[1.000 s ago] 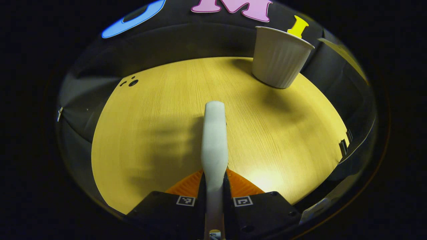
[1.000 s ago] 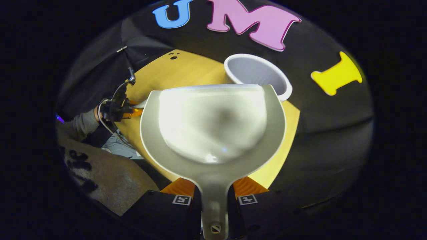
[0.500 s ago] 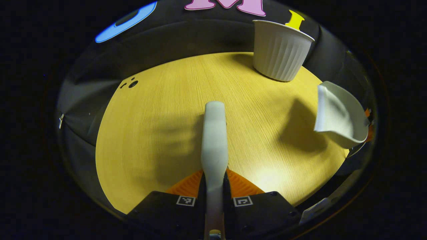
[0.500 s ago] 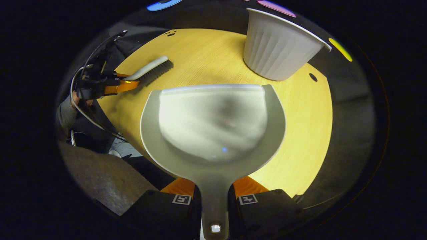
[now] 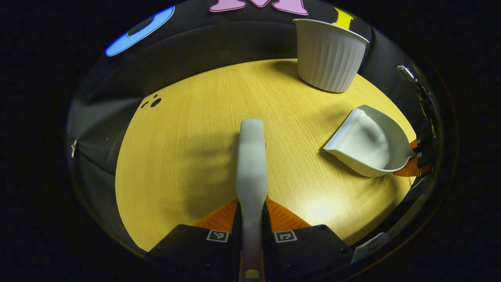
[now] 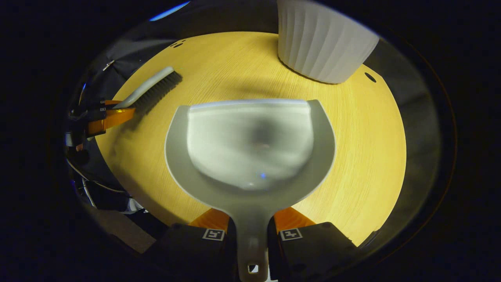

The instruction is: Pick up the small broom and dustpan from the desktop, sweep the trash into the dustpan with the broom, and then empty the trash into the garbage bin.

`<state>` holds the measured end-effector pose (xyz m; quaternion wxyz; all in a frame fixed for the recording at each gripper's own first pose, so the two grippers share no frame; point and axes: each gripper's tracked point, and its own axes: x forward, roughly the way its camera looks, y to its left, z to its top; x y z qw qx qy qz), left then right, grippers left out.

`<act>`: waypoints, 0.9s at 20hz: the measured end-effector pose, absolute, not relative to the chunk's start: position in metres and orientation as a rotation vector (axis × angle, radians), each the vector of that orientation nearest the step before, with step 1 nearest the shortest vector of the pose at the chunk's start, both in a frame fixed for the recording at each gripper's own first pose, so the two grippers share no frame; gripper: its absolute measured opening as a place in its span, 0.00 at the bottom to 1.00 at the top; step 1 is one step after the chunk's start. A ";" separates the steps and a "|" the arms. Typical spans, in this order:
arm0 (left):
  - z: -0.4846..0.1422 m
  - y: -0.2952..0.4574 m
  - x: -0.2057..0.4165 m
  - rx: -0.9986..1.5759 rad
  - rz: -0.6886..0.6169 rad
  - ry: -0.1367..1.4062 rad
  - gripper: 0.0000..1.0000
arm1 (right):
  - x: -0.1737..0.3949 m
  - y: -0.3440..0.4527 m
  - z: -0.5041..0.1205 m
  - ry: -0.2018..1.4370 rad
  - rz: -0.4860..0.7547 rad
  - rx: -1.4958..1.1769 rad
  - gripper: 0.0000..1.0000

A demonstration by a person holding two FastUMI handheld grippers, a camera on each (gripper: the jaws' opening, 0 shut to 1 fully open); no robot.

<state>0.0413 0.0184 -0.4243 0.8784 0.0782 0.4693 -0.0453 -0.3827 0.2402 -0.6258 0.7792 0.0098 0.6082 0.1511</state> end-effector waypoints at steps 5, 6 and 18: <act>-0.423 0.021 0.042 0.187 -0.081 0.990 0.30 | -0.386 0.242 -0.626 1.313 0.325 0.017 0.37; -0.422 0.022 0.044 0.192 -0.079 0.985 0.32 | -0.388 0.241 -0.625 1.315 0.323 0.019 0.37; -0.368 0.029 0.023 0.173 -0.069 0.894 0.36 | -0.398 0.222 -0.556 1.209 0.326 0.060 0.36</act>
